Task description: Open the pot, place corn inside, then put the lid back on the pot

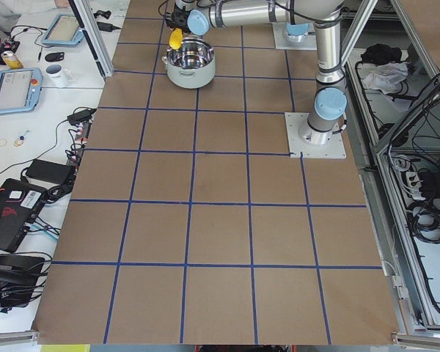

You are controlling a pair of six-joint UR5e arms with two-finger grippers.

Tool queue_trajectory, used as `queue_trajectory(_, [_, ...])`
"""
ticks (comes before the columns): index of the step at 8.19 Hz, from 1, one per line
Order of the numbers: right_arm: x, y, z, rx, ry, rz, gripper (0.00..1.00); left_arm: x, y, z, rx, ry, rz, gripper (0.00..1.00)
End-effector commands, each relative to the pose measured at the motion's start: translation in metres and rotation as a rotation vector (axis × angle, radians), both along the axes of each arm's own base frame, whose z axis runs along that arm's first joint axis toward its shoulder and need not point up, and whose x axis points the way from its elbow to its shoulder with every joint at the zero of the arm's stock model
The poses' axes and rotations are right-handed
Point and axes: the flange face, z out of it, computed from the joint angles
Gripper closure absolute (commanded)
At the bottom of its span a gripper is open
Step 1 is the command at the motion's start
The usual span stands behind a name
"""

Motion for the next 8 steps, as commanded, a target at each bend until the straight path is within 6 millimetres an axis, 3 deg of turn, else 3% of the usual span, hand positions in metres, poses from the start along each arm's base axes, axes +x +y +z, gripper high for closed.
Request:
queue_trajectory(1, [0.0, 0.0, 0.0, 0.0, 0.0, 0.0, 0.95, 0.0, 0.006, -0.034, 0.076, -0.018, -0.014, 1.0])
queue_trajectory(2, [0.0, 0.0, 0.0, 0.001, 0.0, 0.0, 0.95, 0.0, 0.003, -0.047, 0.095, -0.031, -0.008, 1.0])
queue_trajectory(4, [0.0, 0.0, -0.001, 0.001, -0.001, 0.021, 0.95, 0.0, 0.002, -0.051, 0.1, -0.035, -0.01, 0.52])
queue_trajectory(7, [0.0, -0.001, -0.001, -0.001, -0.003, 0.027, 0.95, 0.0, 0.005, -0.037, 0.077, -0.034, -0.009, 0.06])
queue_trajectory(8, [0.0, -0.001, -0.001, -0.001, -0.003, 0.027, 0.95, 0.0, 0.005, -0.03, 0.062, -0.029, -0.01, 0.01])
